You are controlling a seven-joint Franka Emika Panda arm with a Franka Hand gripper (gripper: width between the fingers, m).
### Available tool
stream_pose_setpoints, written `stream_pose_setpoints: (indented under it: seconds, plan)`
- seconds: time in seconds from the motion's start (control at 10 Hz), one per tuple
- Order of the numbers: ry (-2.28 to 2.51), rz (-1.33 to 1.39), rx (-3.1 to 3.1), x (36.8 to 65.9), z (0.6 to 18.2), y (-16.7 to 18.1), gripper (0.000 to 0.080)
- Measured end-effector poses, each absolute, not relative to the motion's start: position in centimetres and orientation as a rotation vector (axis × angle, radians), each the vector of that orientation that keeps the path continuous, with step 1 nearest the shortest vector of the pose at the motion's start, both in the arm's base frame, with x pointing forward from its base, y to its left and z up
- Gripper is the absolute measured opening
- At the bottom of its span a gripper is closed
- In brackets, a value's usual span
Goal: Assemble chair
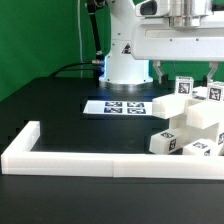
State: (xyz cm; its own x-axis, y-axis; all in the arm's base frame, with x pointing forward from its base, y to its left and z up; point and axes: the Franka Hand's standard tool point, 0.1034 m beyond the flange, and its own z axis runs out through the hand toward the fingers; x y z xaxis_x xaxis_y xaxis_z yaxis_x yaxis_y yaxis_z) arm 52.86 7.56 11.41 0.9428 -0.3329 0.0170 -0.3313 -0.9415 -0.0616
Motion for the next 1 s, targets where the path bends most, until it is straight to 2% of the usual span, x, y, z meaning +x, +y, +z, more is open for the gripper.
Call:
stream_pose_setpoints:
  seconds: [0.4,0.6,0.7,1.0]
  plan:
    - [-0.113,-0.056,-3.113,52.89,11.39,7.15,0.0649]
    - [-0.105,-0.056,-3.113,52.89,11.39,7.15,0.0361]
    - [-0.104,-0.056,-3.113,52.89,11.40,7.14,0.0287]
    - [0.109,-0.054,-3.108,52.89,11.40,7.18,0.0287]
